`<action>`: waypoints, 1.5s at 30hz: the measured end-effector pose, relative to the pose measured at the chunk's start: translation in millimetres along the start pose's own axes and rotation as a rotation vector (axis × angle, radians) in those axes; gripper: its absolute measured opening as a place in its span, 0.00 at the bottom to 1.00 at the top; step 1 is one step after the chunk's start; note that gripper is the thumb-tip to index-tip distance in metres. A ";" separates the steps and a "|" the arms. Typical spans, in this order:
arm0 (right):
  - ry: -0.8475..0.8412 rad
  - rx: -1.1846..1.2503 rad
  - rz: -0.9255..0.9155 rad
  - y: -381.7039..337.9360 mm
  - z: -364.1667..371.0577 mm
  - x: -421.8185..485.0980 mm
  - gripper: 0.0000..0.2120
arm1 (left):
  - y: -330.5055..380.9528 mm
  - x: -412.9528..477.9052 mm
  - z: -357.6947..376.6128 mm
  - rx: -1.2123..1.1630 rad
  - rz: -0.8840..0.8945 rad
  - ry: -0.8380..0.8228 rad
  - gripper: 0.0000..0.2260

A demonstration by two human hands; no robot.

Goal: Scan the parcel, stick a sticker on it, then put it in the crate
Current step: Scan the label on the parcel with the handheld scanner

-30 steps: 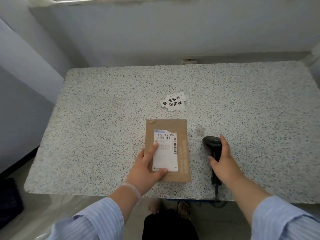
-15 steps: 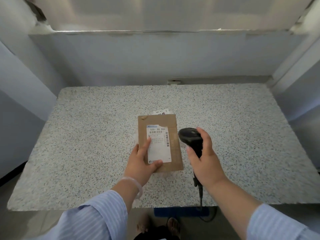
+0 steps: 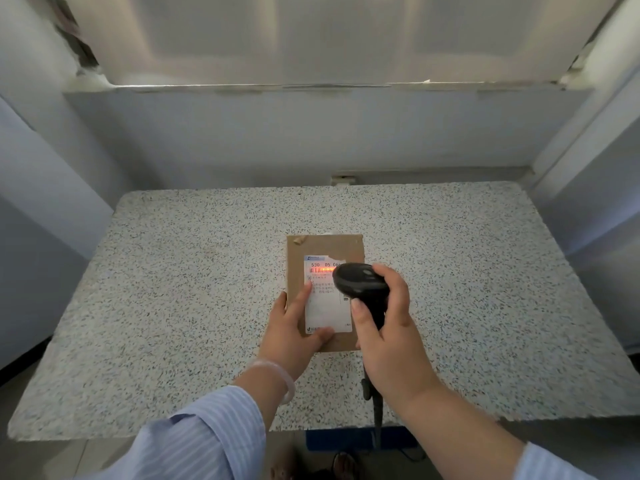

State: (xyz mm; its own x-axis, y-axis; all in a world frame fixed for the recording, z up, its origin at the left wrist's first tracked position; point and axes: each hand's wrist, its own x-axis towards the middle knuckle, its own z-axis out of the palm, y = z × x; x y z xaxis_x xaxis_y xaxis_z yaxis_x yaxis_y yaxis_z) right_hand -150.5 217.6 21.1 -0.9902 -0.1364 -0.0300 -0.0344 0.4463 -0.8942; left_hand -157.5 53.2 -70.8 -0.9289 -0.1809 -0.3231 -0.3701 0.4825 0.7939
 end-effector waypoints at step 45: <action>-0.031 -0.057 0.129 16.3 15.4 1.7 0.25 | -22.7 0.3 1.9 0.050 -0.068 -0.047 0.39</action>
State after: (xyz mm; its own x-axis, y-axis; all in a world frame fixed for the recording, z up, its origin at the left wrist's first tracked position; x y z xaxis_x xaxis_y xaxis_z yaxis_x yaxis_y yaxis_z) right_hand -150.7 211.0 -0.3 -0.9823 -0.1013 -0.1576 0.0845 0.5111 -0.8554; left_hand -149.3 43.8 -90.0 -0.8995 -0.1750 -0.4003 -0.4304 0.5130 0.7427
